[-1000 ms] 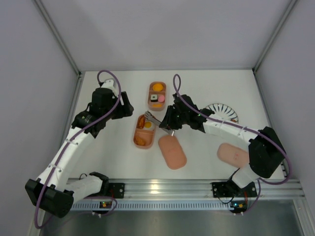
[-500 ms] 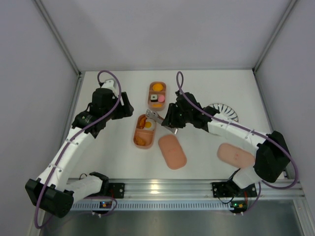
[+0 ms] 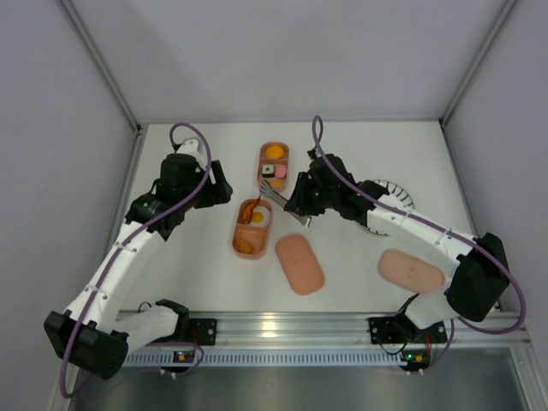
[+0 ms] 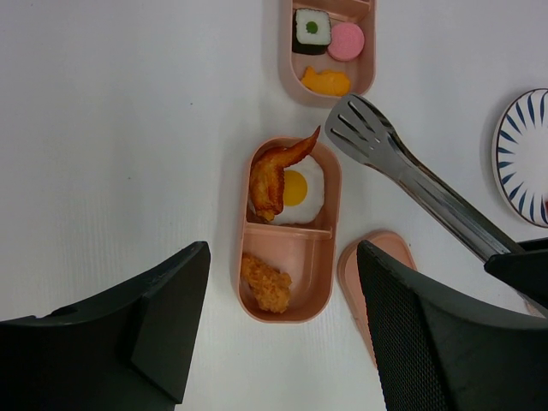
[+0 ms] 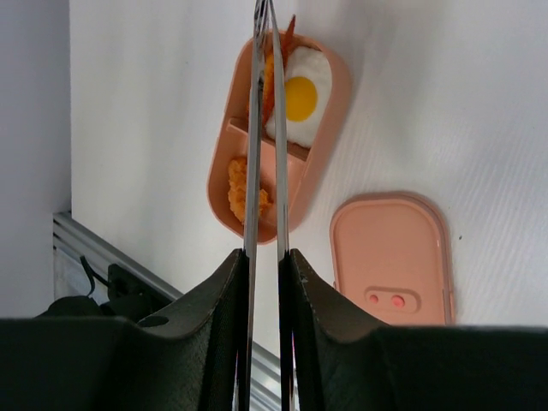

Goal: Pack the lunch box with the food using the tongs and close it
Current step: Place the fake food in the packing box, then adjust the fake food in the packing box.

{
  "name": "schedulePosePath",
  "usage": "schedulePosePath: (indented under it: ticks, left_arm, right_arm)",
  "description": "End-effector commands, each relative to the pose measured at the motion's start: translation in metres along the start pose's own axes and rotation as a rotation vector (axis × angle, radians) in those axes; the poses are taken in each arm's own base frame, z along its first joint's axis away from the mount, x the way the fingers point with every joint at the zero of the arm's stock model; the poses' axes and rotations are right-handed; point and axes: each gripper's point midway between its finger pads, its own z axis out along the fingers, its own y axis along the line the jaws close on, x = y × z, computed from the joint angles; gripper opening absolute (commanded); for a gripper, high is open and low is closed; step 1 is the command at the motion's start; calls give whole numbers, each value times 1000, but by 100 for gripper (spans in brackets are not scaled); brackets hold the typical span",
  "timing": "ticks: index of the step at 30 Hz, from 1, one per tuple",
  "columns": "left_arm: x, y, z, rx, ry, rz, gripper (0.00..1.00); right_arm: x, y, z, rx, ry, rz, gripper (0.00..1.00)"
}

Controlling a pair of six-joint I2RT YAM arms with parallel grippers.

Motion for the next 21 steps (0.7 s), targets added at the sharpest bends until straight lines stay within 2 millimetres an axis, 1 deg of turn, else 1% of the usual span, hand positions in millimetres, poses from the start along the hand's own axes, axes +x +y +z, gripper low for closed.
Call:
schedulePosePath:
  ticks: [1, 5, 10, 17, 21]
  left_arm:
    - [-11, -2, 0, 16, -52, 0, 75]
    - [-12, -2, 0, 14, -54, -3, 75]
    - [-11, -2, 1, 13, -51, -1, 75]
    - [-11, -2, 1, 15, -50, -2, 75]
    - [-11, -2, 1, 13, -51, -3, 75]
  right_arm:
    - [-23, 32, -19, -73, -67, -43, 21]
    - [-19, 39, -13, -101, -45, -54, 17]
    - [-11, 42, -2, -105, -12, -72, 15]
    - [0, 32, 15, -69, 20, -72, 13]
    - [6, 23, 16, -47, 31, -68, 12]
